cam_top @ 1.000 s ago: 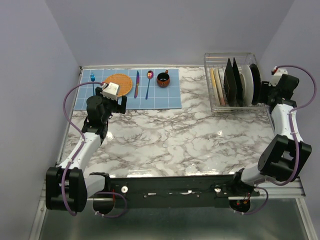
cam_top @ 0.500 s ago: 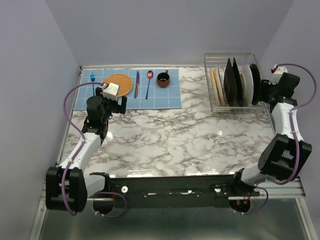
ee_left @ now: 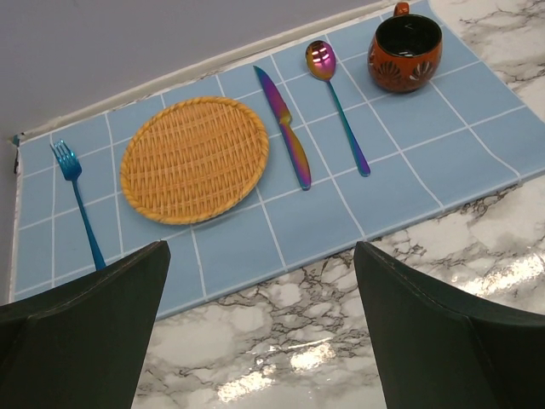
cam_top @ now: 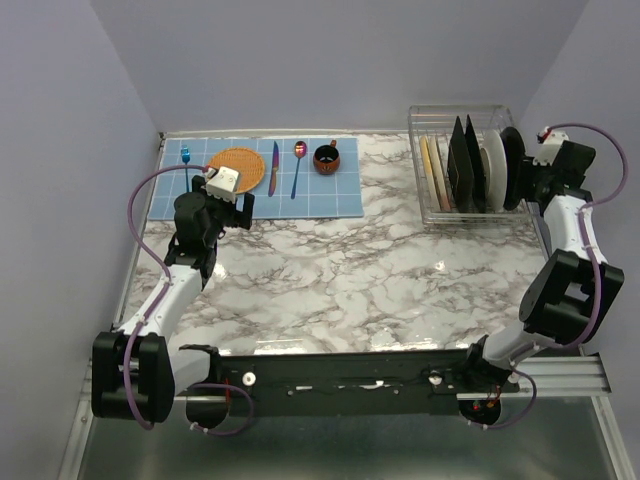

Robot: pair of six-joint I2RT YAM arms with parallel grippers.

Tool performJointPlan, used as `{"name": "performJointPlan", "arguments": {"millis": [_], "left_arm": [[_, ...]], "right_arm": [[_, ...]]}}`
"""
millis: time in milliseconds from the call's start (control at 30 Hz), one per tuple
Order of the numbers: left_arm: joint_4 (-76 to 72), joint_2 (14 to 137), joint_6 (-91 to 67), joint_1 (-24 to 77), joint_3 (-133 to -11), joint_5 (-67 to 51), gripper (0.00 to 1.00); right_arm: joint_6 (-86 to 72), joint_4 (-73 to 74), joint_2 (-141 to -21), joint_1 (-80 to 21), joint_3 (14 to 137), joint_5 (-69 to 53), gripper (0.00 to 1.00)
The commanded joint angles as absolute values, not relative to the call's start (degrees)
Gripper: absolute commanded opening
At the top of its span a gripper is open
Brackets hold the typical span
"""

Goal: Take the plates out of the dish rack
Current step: Unload the plate from the dish rack.

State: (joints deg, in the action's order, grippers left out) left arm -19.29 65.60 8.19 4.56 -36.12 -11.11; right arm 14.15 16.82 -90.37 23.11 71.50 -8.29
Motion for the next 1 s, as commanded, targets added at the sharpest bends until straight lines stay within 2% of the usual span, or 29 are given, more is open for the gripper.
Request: {"name": "performJointPlan", "arguments": {"millis": [0,467,600,967], "left_arm": [[-21.27,66.09,8.7,4.31,-35.33,-10.2,0.99],[-21.88,66.71,8.79,4.31,-35.24,-9.76,0.99],[-21.97,66.8,8.79,4.31,-35.16,-9.67,0.99],[-21.97,66.71,8.7,4.31,-35.24,-9.84,0.99]], "right_arm": [[14.24,17.58,-92.63,23.47,74.35,-9.58,0.52],[13.45,20.04,-96.15,23.29,76.46,-17.14,0.37],[13.8,20.57,-97.56,23.29,78.04,-16.96,0.25],[14.94,21.53,-97.12,23.2,78.93,-16.35,0.01]]}}
